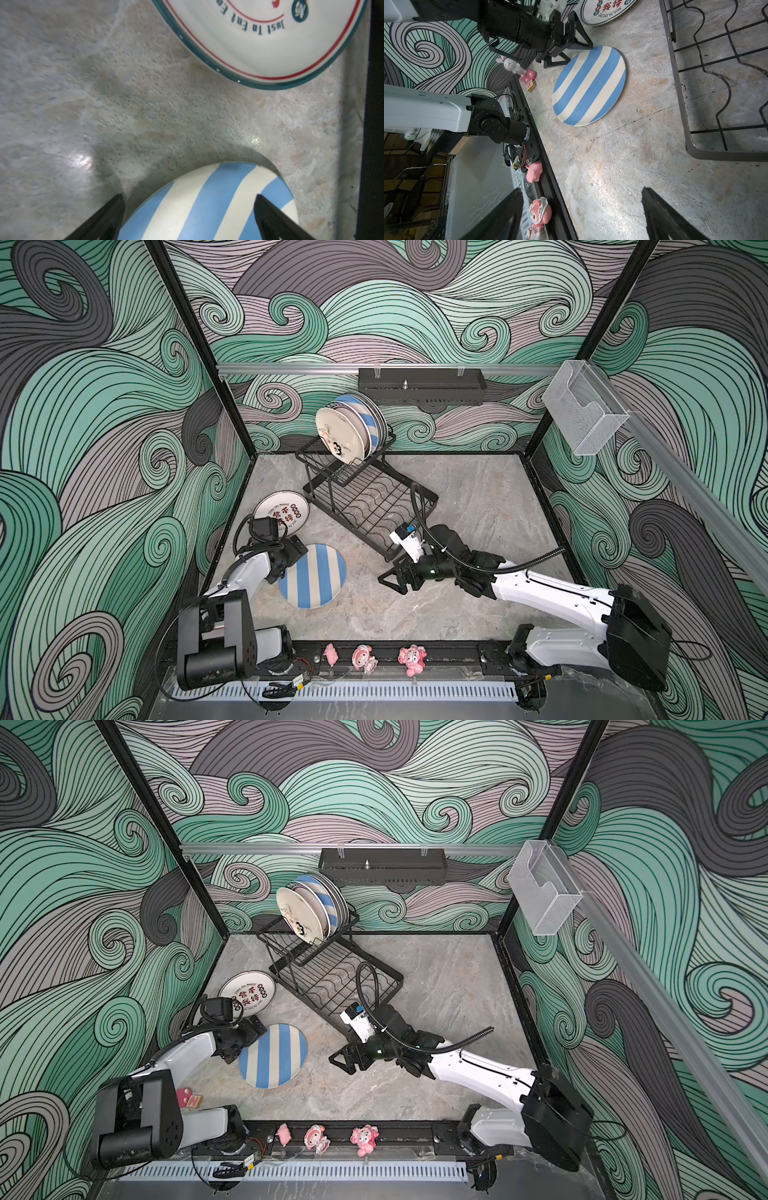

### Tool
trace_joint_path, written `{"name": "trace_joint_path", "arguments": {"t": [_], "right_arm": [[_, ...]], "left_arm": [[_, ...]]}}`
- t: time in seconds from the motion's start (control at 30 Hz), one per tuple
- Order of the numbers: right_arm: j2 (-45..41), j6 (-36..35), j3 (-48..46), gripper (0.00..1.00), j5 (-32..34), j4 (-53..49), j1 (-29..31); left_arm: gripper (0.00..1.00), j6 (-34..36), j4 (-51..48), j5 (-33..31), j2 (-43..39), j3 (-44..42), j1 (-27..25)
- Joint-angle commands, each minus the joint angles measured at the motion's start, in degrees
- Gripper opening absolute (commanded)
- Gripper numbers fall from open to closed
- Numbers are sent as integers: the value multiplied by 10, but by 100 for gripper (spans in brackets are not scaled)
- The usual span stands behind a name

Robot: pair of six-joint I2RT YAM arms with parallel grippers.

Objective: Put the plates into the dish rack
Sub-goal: 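Push the striped plate toward the rack with the left gripper while the right approaches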

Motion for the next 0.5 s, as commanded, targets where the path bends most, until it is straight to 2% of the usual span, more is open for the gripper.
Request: {"name": "trace_joint_path", "arguments": {"t": [0.0,0.23,0.37,0.47], "right_arm": [[9,3,12,89,-2,6,4],[48,34,28,89,-10,0,5],[85,97,39,87,-26,-11,4],[101,154,27,85,-40,14,5]], "left_arm": [[98,-1,7,63,19,15,3],[99,3,5,98,-19,5,3],[99,17,14,135,-25,3,-2],[99,10,33,135,-12,-4,-21]]}}
